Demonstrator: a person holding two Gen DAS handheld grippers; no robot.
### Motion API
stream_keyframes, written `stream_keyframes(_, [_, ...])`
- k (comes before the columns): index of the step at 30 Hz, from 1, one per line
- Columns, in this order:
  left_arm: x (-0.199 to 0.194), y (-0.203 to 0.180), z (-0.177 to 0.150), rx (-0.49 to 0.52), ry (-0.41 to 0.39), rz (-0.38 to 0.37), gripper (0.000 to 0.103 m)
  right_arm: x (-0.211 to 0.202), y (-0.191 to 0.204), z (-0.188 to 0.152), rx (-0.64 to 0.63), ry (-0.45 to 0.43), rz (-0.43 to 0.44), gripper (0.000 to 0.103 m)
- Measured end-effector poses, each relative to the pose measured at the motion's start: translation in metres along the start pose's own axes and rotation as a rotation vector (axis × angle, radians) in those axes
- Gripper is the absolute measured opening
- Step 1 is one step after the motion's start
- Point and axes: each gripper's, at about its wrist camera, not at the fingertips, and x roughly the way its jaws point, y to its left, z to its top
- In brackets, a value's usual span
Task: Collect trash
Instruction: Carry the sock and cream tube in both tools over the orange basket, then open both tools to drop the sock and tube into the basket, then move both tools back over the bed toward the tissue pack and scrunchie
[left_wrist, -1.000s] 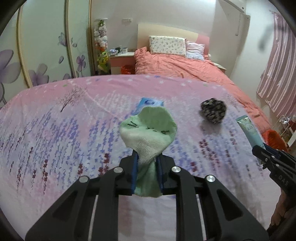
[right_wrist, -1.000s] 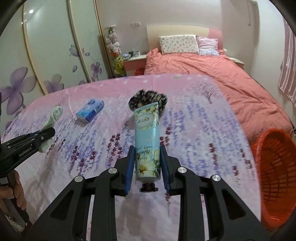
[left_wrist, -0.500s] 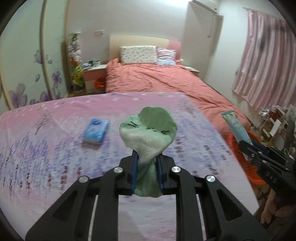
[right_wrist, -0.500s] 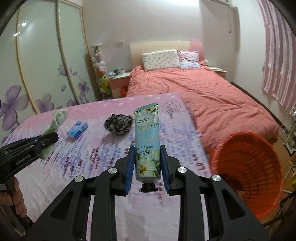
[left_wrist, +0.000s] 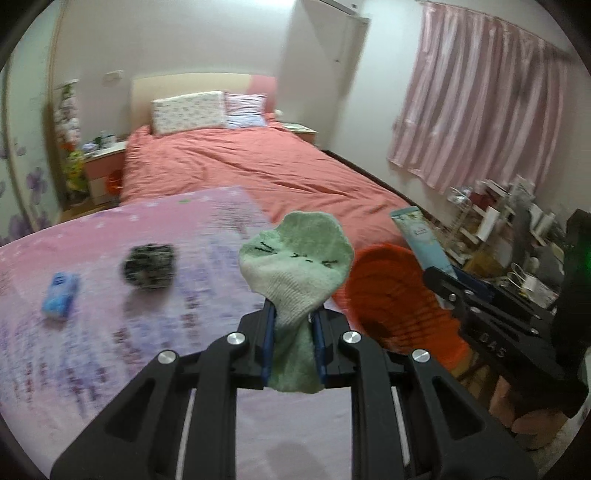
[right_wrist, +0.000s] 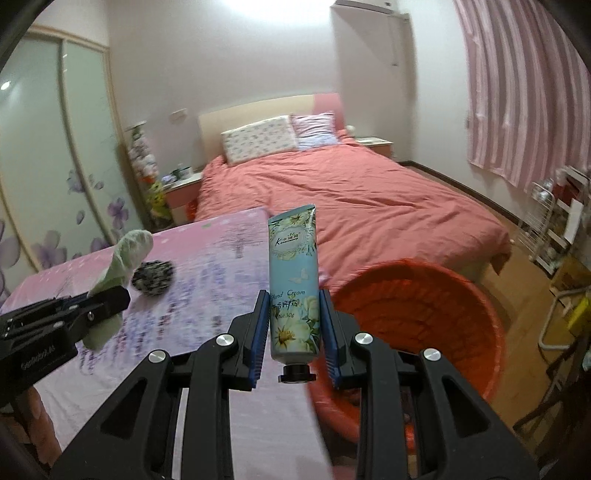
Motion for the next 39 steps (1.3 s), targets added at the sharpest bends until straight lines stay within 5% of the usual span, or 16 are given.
stream_keyframes(12, [0.085,-0.101,0.009,0.114,0.095,-0.168,0.021,0.016,-0.075,-0.002,0.135,0.014,-0.092,0.027])
stream_keyframes(18, [0.126,-0.117,0.005,0.141,0.147,-0.135,0.055,0.037,-0.097,-0.01,0.195,0.074,-0.082,0.03])
stream_keyframes(19, [0.129,-0.114,0.003,0.138,0.154,-0.128,0.059,0.042,-0.101,-0.013,0.202,0.087,-0.085,0.037])
stream_keyframes(22, [0.135,-0.101,-0.001,0.13,0.165,-0.092,0.07,0.047,-0.102,-0.021,0.202,0.1,-0.094,0.052])
stream_keyframes(28, [0.128,-0.049,-0.011,0.124,0.164,0.049,0.093,0.053,-0.098,-0.032,0.183,0.128,-0.093,0.063])
stream_keyframes(39, [0.073,0.122,-0.017,-0.052,0.099,0.42,0.097,0.062,-0.058,-0.036,0.129,0.174,-0.031,0.067])
